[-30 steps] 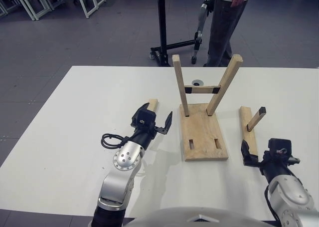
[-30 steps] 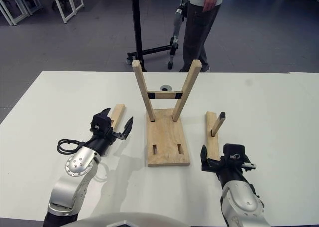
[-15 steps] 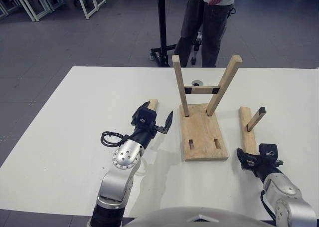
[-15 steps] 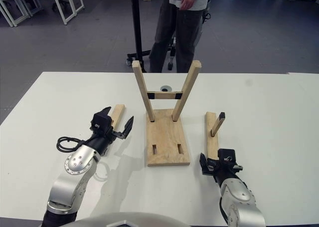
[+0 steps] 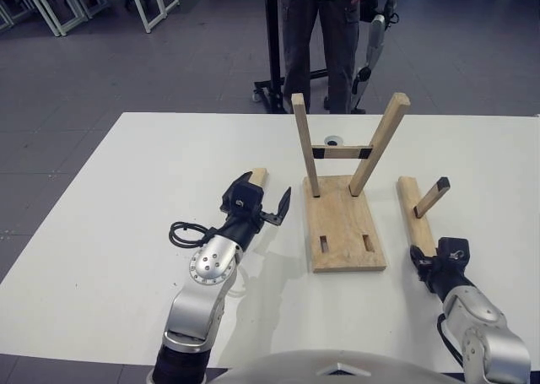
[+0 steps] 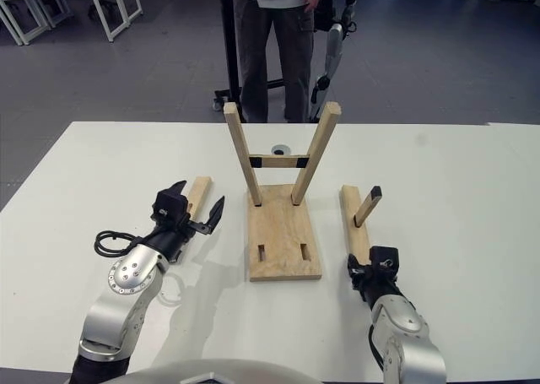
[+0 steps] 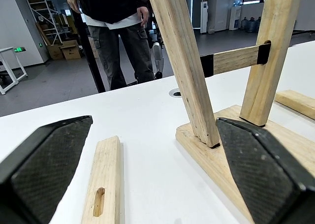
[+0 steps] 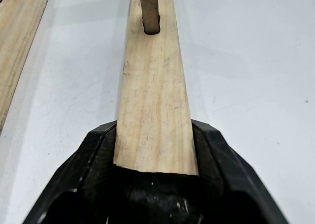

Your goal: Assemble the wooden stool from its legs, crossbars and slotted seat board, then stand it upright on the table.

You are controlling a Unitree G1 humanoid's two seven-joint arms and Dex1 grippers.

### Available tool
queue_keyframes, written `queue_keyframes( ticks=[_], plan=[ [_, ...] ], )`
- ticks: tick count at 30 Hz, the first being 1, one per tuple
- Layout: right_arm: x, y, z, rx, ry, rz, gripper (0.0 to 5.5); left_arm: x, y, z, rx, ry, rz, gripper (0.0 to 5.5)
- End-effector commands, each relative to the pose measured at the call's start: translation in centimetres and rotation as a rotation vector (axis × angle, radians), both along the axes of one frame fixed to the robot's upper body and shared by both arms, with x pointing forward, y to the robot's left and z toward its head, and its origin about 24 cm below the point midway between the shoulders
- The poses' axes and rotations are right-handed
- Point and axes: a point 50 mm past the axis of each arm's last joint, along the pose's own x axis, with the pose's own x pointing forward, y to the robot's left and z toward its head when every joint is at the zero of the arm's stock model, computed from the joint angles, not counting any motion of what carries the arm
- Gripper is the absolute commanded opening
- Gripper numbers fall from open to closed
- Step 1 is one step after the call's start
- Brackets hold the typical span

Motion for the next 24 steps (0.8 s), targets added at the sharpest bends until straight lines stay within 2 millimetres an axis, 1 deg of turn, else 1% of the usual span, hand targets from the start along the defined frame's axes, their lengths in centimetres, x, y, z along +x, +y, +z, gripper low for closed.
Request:
queue_keyframes(
  ticks=[1, 3, 4, 5, 6, 7, 8, 10, 11, 13, 15, 16, 17, 18, 19, 21, 22, 23, 24],
  plan=[
    [3.1, -1.3, 2.8, 0.03, -0.134, -0.041, 2.04, 0.4, 1.0, -0.2, -0.003, 0.02, 0.012, 4.63],
    [6.1, -2.3, 6.7, 0.03, -0.309, -0.04, 2.04, 1.1, 2.2, 0.1, -0.045, 0.041, -0.011, 4.63],
    [7.0, -2.6, 8.1, 0.025, -0.362, -0.026, 2.04, 1.4, 2.7, 0.4, -0.078, 0.055, -0.046, 4.63],
    [7.6, -2.9, 9.0, 0.007, -0.396, 0.006, 2.04, 1.7, 3.2, 0.7, -0.125, 0.08, -0.105, 4.63],
    [7.8, -3.2, 9.4, -0.007, -0.407, 0.025, 2.04, 1.9, 3.6, 1.1, -0.163, 0.101, -0.162, 4.63],
    [7.8, -3.9, 9.5, -0.009, -0.414, 0.013, 2.04, 1.9, 4.1, 1.5, -0.2, 0.14, -0.243, 4.63],
    [8.0, -4.6, 9.8, 0.038, -0.434, -0.013, 2.04, 1.7, 4.5, 2.0, -0.244, 0.195, -0.341, 4.63],
    [8.6, -4.9, 11.0, 0.222, -0.513, -0.003, 2.04, 1.2, 5.2, 3.1, -0.356, 0.286, -0.538, 4.63],
    [8.9, -4.4, 11.8, 0.336, -0.548, 0.065, 2.04, 1.2, 5.5, 3.8, -0.408, 0.307, -0.608, 4.63],
    [9.0, -4.0, 14.1, 0.562, -0.642, 0.197, 2.04, 1.8, 6.2, 5.1, -0.496, 0.309, -0.682, 4.63],
    [8.9, -4.1, 17.2, 0.759, -0.765, 0.337, 2.04, 2.3, 6.4, 6.1, -0.566, 0.302, -0.735, 4.63],
    [8.8, -3.7, 18.5, 0.839, -0.798, 0.43, 2.04, 2.5, 6.4, 6.4, -0.592, 0.297, -0.746, 4.35],
    [8.6, -2.3, 19.5, 0.919, -0.798, 0.565, 2.04, 2.8, 6.1, 6.8, -0.62, 0.29, -0.763, 4.07],
    [8.3, -0.8, 19.9, 0.972, -0.77, 0.684, 2.04, 3.1, 5.8, 7.1, -0.64, 0.286, -0.777, 3.93],
    [8.1, 1.0, 19.8, 1.011, -0.716, 0.794, 2.04, 3.3, 5.5, 7.4, -0.663, 0.282, -0.797, 3.89],
    [7.2, 5.0, 18.2, 1.001, -0.529, 0.978, 2.04, 3.3, 4.7, 8.2, -0.725, 0.296, -0.886, 3.89],
    [6.4, 6.9, 17.3, 0.998, -0.436, 1.074, 2.04, 3.3, 4.2, 8.7, -0.763, 0.311, -0.957, 3.89],
    [5.6, 8.3, 16.7, 0.998, -0.363, 1.161, 2.04, 3.2, 3.9, 9.2, -0.798, 0.329, -1.022, 3.89],
    [5.1, 9.2, 16.2, 0.996, -0.312, 1.219, 2.04, 3.2, 3.7, 9.7, -0.832, 0.349, -1.078, 3.89]
  ],
)
